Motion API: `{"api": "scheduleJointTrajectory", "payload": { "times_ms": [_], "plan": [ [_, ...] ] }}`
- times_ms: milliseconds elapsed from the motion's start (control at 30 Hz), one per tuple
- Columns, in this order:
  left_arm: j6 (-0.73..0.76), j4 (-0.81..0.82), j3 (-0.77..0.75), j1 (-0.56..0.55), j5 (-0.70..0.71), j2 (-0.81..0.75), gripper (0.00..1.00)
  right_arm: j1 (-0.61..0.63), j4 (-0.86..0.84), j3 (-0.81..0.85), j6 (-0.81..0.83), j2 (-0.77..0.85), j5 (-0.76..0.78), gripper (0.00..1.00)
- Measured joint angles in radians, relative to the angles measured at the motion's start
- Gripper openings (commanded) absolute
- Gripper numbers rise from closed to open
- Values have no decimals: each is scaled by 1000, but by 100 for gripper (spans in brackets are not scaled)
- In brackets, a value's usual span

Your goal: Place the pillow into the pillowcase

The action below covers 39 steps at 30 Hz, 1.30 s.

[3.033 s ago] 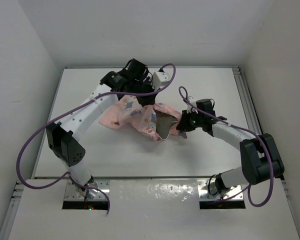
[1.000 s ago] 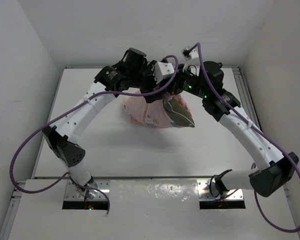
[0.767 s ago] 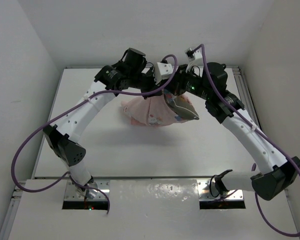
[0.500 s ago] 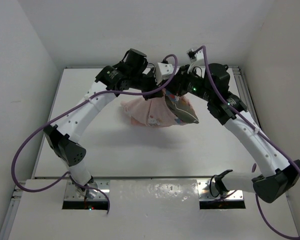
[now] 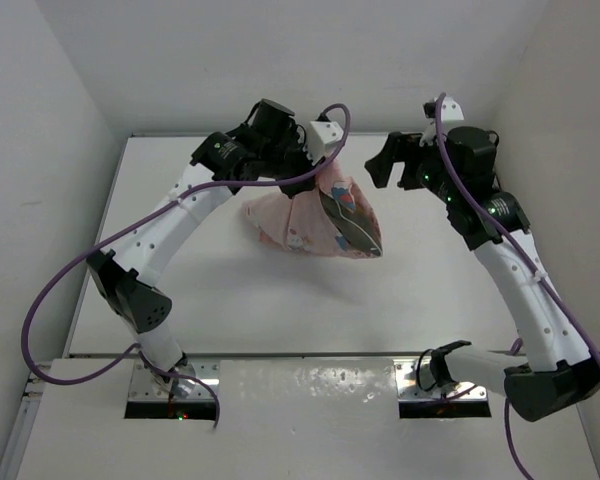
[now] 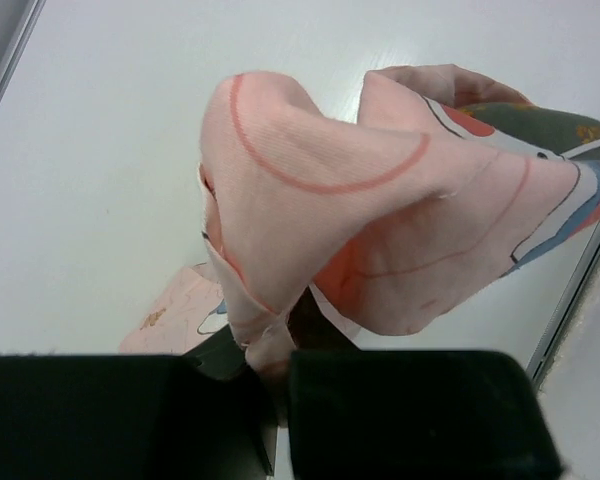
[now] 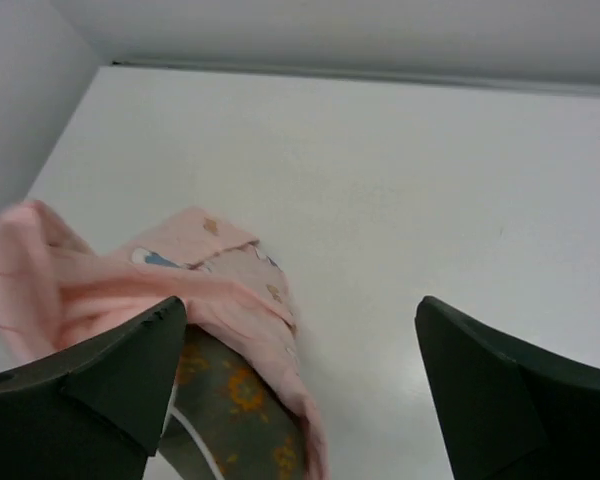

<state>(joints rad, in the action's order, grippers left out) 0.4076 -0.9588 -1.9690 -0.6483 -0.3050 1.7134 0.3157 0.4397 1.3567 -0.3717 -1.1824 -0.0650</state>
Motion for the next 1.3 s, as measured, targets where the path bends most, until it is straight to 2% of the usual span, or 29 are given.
{"api": "scheduleJointTrajectory", "payload": {
  "times_ms": [33, 67, 100, 133, 167, 200, 333, 500, 567, 700, 767, 867, 933, 1000, 1067, 1100, 1133, 1300],
  "plan": [
    [-7, -1, 0, 0, 10, -1, 0, -11, 3, -28, -3, 8, 2, 85],
    [-14, -3, 0, 0, 18, -2, 0, -24, 8, -64, -4, 20, 2, 72],
    [-21, -3, 0, 0, 28, -3, 0, -35, 14, -102, -1, 34, -7, 47],
    [-25, -4, 0, 0, 38, -4, 0, -48, 27, -151, 3, 51, -30, 38],
    [-27, -4, 0, -1, 45, -5, 0, -58, 34, -193, 17, 65, -55, 34],
    [-30, -5, 0, -1, 55, -6, 0, -67, 34, -239, 32, 84, -83, 37],
    [-32, -18, -6, -1, 82, -7, 0, -78, 47, -456, 129, 206, -191, 62],
    [-32, -30, -8, -1, 96, -8, 0, -71, 19, -640, 238, 360, -263, 58],
    [-32, -31, -8, -1, 98, -8, 0, -54, 9, -672, 270, 368, -279, 60],
    [-32, -33, -10, -1, 104, -8, 0, -5, -55, -721, 299, 335, -291, 75],
    [-32, -33, -10, -1, 105, -9, 0, 21, -113, -760, 292, 323, -299, 76],
    [-32, -34, -11, -1, 104, -11, 0, 51, -250, -822, 254, 317, -283, 68],
    [-32, -35, -11, -1, 105, -13, 0, 65, -356, -861, 214, 310, -259, 51],
    [-32, -36, -11, -1, 105, -16, 0, 69, -429, -871, 175, 289, -231, 26],
    [-32, -39, -11, -1, 108, -18, 0, 69, -485, -862, 138, 262, -206, 19],
    [-32, -40, -11, -1, 111, -19, 0, 68, -499, -853, 127, 253, -199, 7],
    [-32, -42, -11, -1, 114, -19, 0, 68, -507, -839, 122, 246, -195, 2],
    [-45, -47, -22, -1, 157, -26, 0, 68, -529, -768, 121, 263, -186, 0]
  ]
}}
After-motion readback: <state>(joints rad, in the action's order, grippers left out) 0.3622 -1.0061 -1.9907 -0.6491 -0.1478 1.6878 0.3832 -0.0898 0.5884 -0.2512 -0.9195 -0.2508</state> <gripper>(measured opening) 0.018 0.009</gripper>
